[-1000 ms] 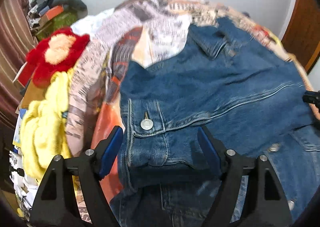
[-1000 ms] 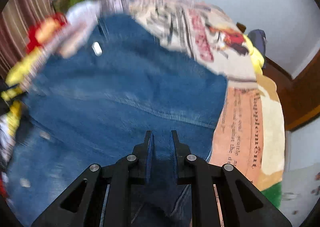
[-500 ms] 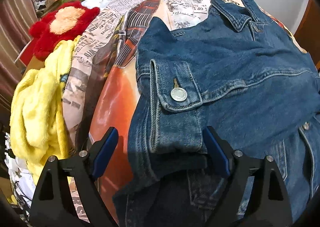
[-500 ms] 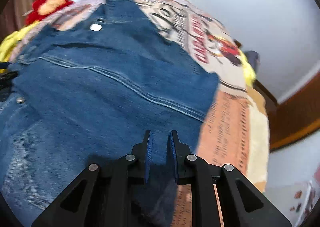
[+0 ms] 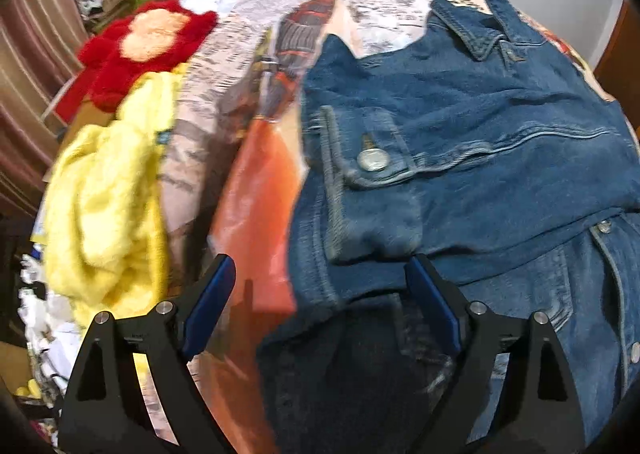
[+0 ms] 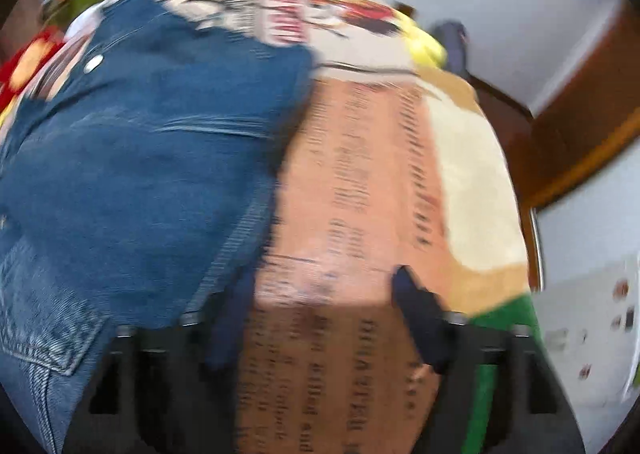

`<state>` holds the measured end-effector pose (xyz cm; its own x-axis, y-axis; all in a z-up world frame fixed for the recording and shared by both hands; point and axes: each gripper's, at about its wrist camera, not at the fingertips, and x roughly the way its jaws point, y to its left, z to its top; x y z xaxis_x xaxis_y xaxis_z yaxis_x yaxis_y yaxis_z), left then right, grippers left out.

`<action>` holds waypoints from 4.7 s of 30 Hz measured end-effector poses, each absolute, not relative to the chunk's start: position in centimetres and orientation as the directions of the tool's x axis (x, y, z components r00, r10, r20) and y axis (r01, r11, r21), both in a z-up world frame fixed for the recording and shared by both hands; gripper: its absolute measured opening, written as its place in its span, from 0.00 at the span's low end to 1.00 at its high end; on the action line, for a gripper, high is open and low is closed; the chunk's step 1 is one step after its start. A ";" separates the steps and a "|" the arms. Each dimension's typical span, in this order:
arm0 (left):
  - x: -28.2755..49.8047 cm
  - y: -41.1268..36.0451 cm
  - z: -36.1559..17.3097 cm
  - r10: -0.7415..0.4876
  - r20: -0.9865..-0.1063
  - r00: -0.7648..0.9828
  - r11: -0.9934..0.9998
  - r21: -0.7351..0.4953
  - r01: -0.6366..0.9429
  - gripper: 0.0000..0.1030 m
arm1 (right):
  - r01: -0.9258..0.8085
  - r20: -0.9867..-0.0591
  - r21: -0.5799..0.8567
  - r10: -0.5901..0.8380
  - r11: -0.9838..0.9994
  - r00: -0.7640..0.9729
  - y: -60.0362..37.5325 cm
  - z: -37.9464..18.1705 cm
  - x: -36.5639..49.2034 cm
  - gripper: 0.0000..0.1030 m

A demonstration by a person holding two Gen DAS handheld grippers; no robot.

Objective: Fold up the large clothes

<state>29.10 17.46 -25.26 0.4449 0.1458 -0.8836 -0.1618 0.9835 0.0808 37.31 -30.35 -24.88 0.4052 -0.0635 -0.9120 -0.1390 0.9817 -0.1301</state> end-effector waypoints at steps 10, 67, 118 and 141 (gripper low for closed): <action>32.5 21.1 -21.8 0.077 -0.853 0.517 0.974 -0.045 -0.220 0.85 | -0.072 -0.885 0.125 0.144 0.990 0.444 -32.7 -20.6 40.0 0.72; 53.7 26.3 -28.3 0.098 -0.860 0.501 0.972 -0.025 -0.233 0.21 | -0.167 -0.863 0.008 0.091 0.986 0.498 -22.0 -25.5 61.5 0.11; 22.4 22.2 -21.3 -0.058 -0.854 0.516 0.962 -0.185 -0.198 0.78 | -0.230 -0.854 0.102 0.204 0.968 0.479 -25.7 -15.9 28.3 0.81; 18.7 20.4 -26.7 -0.268 -0.861 0.432 0.901 -0.383 -0.204 0.20 | -0.192 -0.837 0.351 0.399 0.917 0.375 -26.3 -19.4 25.8 0.17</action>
